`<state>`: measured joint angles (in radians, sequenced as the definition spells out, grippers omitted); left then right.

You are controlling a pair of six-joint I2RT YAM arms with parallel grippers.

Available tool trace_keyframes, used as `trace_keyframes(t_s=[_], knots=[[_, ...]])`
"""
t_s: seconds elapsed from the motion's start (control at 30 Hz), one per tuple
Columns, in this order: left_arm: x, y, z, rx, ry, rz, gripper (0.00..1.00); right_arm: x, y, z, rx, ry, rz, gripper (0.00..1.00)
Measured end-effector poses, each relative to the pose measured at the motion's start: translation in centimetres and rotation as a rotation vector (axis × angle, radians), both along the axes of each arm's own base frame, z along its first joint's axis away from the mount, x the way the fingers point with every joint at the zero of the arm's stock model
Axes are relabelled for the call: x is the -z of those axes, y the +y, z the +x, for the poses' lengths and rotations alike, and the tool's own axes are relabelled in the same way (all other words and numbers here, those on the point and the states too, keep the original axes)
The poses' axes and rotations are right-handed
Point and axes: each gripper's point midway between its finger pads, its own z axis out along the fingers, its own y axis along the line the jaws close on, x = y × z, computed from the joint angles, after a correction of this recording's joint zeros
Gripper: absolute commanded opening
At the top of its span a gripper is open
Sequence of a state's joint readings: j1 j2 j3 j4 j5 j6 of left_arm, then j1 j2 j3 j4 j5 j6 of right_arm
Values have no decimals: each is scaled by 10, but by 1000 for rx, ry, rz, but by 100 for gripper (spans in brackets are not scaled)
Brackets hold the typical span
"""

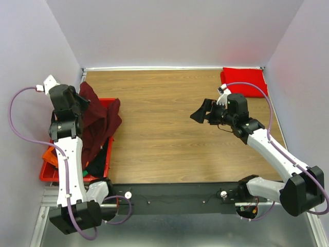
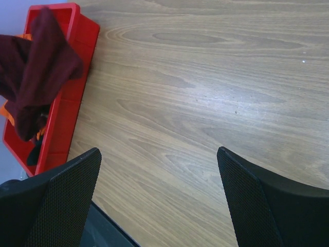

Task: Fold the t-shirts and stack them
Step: Grab the tshirt from the pile, then move the tshirt to the center of the board

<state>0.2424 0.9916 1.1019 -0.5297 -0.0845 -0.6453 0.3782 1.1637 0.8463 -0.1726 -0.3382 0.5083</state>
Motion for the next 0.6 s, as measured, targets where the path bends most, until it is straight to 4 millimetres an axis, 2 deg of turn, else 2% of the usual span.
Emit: trace_keyframes(t_s=[0.13,0.23,0.37,0.43,0.5,0.6], knots=[[-57,-26,5,105,-113,31,0,-3,1,0,-4,-7,4,100],[-110,-65,8,225,-220,52,0,-12,1,1,-6,-27,13,100],[-166,-116,7,373,-341,50,0,-26,2,2,-6,-61,27,100],[-184,-140,8,436,-377,41,0,-32,2,1,-6,-76,33,100],[-193,-158,10,481,-394,33,0,-39,1,0,-6,-93,39,100],[-189,-195,14,566,-381,17,0,-46,0,-2,-2,-116,46,100]])
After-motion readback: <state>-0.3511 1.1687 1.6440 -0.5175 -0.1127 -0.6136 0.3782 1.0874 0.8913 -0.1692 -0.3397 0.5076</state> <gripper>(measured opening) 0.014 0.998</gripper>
